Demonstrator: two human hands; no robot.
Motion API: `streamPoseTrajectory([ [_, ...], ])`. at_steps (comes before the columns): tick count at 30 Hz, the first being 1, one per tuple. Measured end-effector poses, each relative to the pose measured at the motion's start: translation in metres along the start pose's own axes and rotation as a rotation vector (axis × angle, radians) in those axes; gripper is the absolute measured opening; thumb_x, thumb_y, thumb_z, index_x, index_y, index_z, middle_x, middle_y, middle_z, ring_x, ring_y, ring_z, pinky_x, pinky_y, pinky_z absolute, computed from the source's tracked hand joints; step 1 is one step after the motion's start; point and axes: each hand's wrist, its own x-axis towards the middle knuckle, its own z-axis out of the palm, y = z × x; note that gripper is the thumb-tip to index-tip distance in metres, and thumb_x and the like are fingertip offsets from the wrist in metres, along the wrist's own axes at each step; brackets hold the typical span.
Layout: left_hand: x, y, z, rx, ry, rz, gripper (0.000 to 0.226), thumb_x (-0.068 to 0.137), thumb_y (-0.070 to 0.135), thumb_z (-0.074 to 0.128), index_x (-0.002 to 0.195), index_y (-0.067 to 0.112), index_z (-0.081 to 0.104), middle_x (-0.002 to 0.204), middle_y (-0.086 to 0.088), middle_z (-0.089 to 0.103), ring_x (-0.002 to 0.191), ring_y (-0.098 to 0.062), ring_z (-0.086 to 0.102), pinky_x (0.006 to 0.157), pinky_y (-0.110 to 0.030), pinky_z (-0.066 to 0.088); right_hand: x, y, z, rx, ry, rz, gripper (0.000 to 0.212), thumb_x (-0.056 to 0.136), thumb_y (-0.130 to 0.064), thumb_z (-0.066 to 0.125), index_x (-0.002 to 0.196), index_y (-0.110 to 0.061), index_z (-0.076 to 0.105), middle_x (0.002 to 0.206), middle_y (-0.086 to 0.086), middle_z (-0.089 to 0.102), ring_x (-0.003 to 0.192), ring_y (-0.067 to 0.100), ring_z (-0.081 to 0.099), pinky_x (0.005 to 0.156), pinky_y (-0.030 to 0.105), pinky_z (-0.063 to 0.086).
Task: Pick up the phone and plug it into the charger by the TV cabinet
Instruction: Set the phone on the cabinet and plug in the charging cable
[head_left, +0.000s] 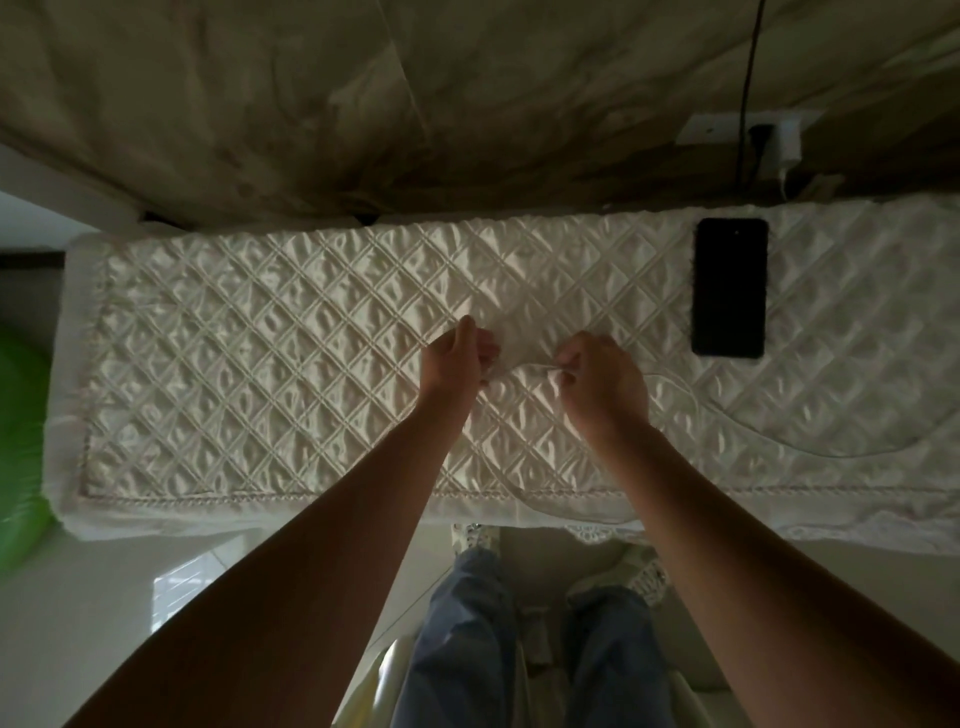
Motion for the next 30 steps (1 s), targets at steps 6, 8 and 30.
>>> streamPoseTrajectory([
  [6,-0.004,-0.003,0.024,0.012,-0.025,0.025,0.042,0.098,0.035,0.043,0.079,0.008,0.069,0.081,-0.015,0.071,0.065,-0.023,0.061,0.057,-0.028,0.044,-0.006,0.022,-0.012,0.051,0.066,0.047,0.011,0.088,-0.026,0.055,0.094,-0.02,0.062,0.096,0.003,0.068,0.089,0.024,0.065,0.074,0.03,0.043],
  [8,-0.006,-0.002,0.035,0.056,-0.049,0.053,0.044,0.098,0.036,0.041,0.074,0.013,0.07,0.078,-0.013,0.071,0.065,-0.024,0.061,0.059,-0.03,0.045,-0.009,0.033,-0.02,0.067,0.124,0.081,0.016,0.09,-0.027,0.052,0.096,-0.021,0.065,0.099,0.003,0.069,0.089,0.023,0.066,0.075,0.031,0.045],
  [30,-0.031,0.013,0.188,0.934,-0.36,0.873,0.036,0.084,0.009,0.051,0.117,0.013,0.065,0.129,-0.01,0.06,0.118,-0.024,0.054,0.097,-0.039,0.045,-0.006,0.144,-0.069,0.34,0.305,0.53,0.022,0.084,-0.032,0.056,0.096,-0.02,0.07,0.095,0.003,0.074,0.09,0.025,0.068,0.074,0.033,0.049],
])
